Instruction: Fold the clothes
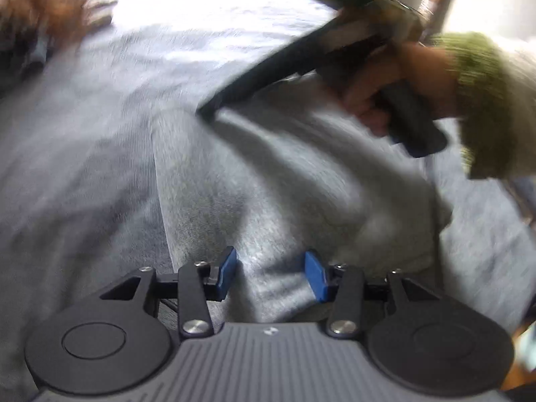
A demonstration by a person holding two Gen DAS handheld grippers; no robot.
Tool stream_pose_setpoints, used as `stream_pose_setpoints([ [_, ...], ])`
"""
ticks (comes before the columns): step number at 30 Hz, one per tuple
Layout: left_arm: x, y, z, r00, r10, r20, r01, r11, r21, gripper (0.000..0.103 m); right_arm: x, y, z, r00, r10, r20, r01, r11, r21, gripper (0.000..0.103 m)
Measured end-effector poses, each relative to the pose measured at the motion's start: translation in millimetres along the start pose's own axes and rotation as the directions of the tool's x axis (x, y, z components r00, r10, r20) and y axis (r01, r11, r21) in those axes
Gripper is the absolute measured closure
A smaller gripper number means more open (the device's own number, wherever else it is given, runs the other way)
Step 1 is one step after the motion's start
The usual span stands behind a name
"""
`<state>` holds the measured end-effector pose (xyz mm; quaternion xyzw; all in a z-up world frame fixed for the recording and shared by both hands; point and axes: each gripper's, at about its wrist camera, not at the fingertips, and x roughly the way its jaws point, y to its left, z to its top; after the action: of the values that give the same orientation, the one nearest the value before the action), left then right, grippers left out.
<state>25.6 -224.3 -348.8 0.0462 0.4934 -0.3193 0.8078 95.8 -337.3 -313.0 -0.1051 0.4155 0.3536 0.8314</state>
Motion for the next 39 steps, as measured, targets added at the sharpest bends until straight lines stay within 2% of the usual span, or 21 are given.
stream_pose_setpoints([
  [2, 0, 9, 5, 0.999, -0.03, -0.021, 0.028, 0.997, -0.071, 0.056, -14, 1, 14, 1.0, -0.008, -0.003, 0.008, 1.0, 0.027, 0.089],
  [3, 0, 12, 8, 0.999, -0.039, -0.031, 0.036, 0.994, -0.099, 0.056, -23, 7, 21, 1.0, -0.004, 0.021, 0.003, 1.0, 0.019, 0.089],
  [5, 1, 17, 12, 0.998, -0.043, -0.05, 0.036, 0.99, -0.139, 0.056, -35, 18, 36, 0.996, 0.064, 0.059, -0.064, 0.998, 0.008, 0.089],
  [6, 2, 18, 14, 0.997, -0.045, -0.061, 0.035, 0.987, -0.157, 0.056, -29, 25, 40, 0.995, 0.085, 0.049, -0.084, 0.996, -0.012, 0.09],
  [8, 3, 21, 20, 0.995, -0.045, -0.09, 0.029, 0.985, -0.173, 0.056, -5, 39, 41, 0.998, 0.071, 0.002, -0.07, 0.995, -0.073, 0.089],
  [9, 3, 22, 23, 0.993, -0.047, -0.105, 0.028, 0.983, -0.181, 0.056, 7, 40, 38, 0.998, 0.06, -0.019, -0.061, 0.996, -0.067, 0.089],
  [10, 4, 24, 26, 0.991, -0.056, -0.124, 0.031, 0.98, -0.194, 0.056, 17, 39, 36, 0.998, 0.063, -0.031, -0.064, 0.997, -0.033, 0.089],
  [11, 5, 24, 29, 0.988, -0.059, -0.142, 0.029, 0.978, -0.206, 0.055, 18, 29, 36, 0.995, 0.093, -0.023, -0.091, 0.994, 0.066, 0.089],
  [13, 7, 25, 34, 0.983, -0.06, -0.175, 0.02, 0.975, -0.223, 0.055, -1, 14, 38, 0.995, 0.098, 0.0, -0.096, 0.974, 0.206, 0.089],
  [15, 8, 25, 39, 0.978, -0.053, -0.203, 0.005, 0.973, -0.231, 0.055, -40, 12, 34, 0.999, 0.038, 0.038, -0.044, 0.981, 0.19, 0.088],
  [17, 9, 23, 43, 0.973, -0.043, -0.227, -0.013, 0.971, -0.238, 0.054, -80, 18, 25, 0.999, 0.022, 0.036, -0.028, 0.984, 0.176, 0.088],
  [19, 10, 19, 46, 0.969, -0.025, -0.245, -0.034, 0.972, -0.233, 0.053, -107, 27, 8, 1.0, -0.007, -0.027, 0.011, 0.989, 0.15, 0.088],
  [21, 11, 14, 48, 0.965, -0.009, -0.261, -0.049, 0.975, -0.217, 0.052, -105, 33, -18, 0.988, -0.07, -0.137, 0.088, 0.987, 0.133, 0.088],
  [23, 12, 5, 50, 0.96, 0.02, -0.279, -0.074, 0.98, -0.184, 0.052, -94, 36, -48, 0.963, -0.131, -0.235, 0.163, 0.979, 0.12, 0.089],
  [24, 12, 1, 51, 0.957, 0.036, -0.288, -0.087, 0.982, -0.167, 0.051, -89, 34, -62, 0.966, -0.141, -0.219, 0.172, 0.977, 0.128, 0.089],
  [26, 13, -4, 52, 0.953, 0.052, -0.3, -0.103, 0.982, -0.155, 0.049, -93, 33, -69, 0.976, -0.139, -0.17, 0.169, 0.969, 0.181, 0.089],
  [29, 14, -10, 53, 0.945, 0.078, -0.317, -0.127, 0.982, -0.138, 0.049, -113, 41, -59, 0.977, -0.136, -0.166, 0.171, 0.961, 0.218, 0.088],
  [34, 13, -16, 56, 0.936, 0.104, -0.336, -0.152, 0.981, -0.12, 0.048, -157, 78, -71, 0.992, 0.003, -0.125, 0.02, 0.982, 0.186, 0.088],
  [35, 13, -17, 56, 0.935, 0.108, -0.339, -0.156, 0.981, -0.117, 0.048, -161, 85, -76, 0.991, 0.023, -0.133, 0.0, 0.985, 0.171, 0.088],
  [39, 13, -23, 54, 0.93, 0.129, -0.343, -0.17, 0.981, -0.093, 0.047, -138, 100, -102, 0.965, -0.017, -0.26, 0.037, 0.997, 0.074, 0.09],
])
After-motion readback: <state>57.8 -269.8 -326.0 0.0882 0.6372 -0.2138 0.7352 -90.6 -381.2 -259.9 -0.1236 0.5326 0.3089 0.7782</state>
